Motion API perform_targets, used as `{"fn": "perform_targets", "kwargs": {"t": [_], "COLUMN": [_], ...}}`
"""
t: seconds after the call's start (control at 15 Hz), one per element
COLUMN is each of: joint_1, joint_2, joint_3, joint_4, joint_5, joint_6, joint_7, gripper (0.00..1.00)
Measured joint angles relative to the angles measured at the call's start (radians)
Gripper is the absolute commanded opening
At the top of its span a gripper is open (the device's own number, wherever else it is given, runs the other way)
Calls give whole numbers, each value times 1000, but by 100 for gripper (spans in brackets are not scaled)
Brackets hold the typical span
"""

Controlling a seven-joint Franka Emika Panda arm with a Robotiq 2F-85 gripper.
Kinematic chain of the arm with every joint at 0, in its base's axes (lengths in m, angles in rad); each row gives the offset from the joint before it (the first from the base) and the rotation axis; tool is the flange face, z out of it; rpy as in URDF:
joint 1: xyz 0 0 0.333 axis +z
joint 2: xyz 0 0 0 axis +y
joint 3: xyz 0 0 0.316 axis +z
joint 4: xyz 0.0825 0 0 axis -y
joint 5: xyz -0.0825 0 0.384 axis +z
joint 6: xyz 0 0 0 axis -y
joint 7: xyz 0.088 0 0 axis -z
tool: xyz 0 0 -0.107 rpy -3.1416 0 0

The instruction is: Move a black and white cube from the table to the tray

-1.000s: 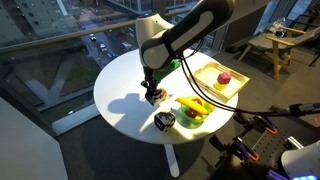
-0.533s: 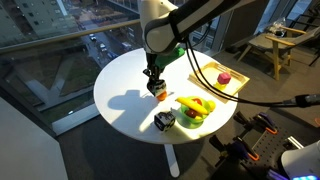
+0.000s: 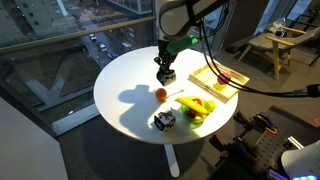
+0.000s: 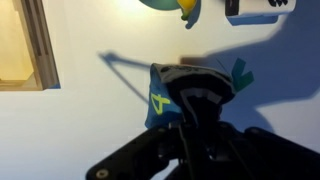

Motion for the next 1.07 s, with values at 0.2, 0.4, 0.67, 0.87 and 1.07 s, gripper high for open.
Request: {"fn": "perform_targets", "kwargs": {"t": [0.2, 0.4, 0.67, 0.87, 1.07], "joint_1": [-24, -50, -93, -125, -148], "joint_2": [-48, -98, -154, -179, -192], "joint_3": [-15, -31, -45, -51, -57], "joint_4": [-47, -102, -173, -223, -265], "joint_5": [0, 2, 47, 89, 117], "joint_6": [-5, -5, 11, 57, 109], "joint_7": [19, 41, 47, 47, 47], "gripper": [5, 5, 5, 4, 4]}}
